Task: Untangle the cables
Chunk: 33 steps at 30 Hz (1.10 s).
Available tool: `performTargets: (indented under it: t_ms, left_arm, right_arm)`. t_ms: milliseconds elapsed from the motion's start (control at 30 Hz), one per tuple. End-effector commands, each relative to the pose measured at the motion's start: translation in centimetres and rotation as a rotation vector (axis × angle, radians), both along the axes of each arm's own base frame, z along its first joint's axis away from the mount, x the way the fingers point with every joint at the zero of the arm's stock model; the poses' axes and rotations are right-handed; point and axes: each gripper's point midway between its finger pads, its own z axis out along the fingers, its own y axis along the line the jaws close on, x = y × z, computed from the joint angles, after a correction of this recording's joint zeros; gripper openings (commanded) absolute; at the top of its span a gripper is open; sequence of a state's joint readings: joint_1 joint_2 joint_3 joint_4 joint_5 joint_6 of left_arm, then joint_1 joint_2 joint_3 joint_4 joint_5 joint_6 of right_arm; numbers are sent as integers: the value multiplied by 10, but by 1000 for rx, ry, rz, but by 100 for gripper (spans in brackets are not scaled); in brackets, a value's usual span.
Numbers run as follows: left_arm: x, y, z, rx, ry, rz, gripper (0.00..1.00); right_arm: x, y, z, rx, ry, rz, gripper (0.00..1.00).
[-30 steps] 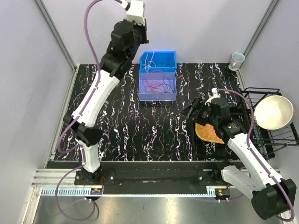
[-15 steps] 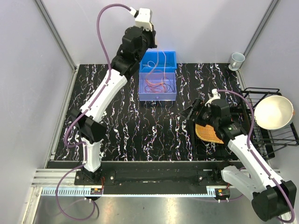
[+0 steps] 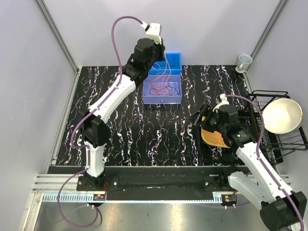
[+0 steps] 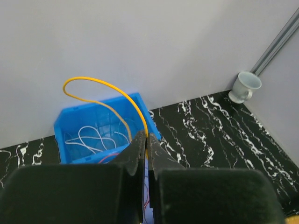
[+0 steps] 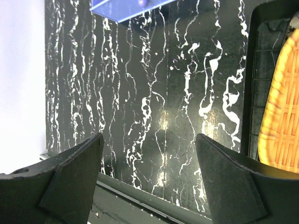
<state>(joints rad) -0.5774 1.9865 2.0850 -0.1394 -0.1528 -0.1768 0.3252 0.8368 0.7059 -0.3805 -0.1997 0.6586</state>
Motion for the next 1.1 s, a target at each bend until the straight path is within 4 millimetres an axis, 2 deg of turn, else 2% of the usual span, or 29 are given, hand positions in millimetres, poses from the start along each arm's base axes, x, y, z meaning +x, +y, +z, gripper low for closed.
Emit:
performTargets:
  t_ms: [0, 233, 400, 667, 700, 767, 800, 833, 900, 933, 1033, 1067]
  left_arm:
    - [-11, 5, 30, -49, -76, -8, 0]
    - [-11, 2, 2, -10, -30, -17, 0]
    - [-2, 5, -23, 21, 9, -1, 0]
    - [25, 13, -75, 36, 101, 59, 0]
    - [33, 17, -91, 47, 134, 78, 0]
    - [43, 24, -95, 19, 158, 129, 0]
    - [49, 29, -111, 26, 195, 155, 0]
    - [53, 31, -107, 10, 195, 177, 0]
    - [63, 43, -117, -14, 221, 248, 0]
    - [66, 46, -113, -30, 216, 271, 0]
    - [75, 72, -115, -56, 214, 439, 0]
    - [77, 75, -116, -77, 218, 459, 0]
  right_arm:
    - [7, -1, 1, -10, -24, -12, 85]
    - [7, 1, -7, 3, -8, -12, 85]
    - [8, 4, -11, 15, 3, -5, 84]
    - [8, 6, -20, 16, 21, 9, 84]
    - [8, 7, -21, 17, 24, 7, 84]
    - [9, 6, -22, 18, 25, 7, 84]
    - [9, 7, -23, 19, 26, 8, 84]
    - [9, 7, -24, 19, 32, 8, 84]
    - [10, 8, -26, 19, 34, 12, 84]
    - [10, 8, -26, 19, 34, 12, 84]
    - [11, 9, -29, 17, 40, 15, 84]
    - [11, 9, -29, 17, 40, 15, 84]
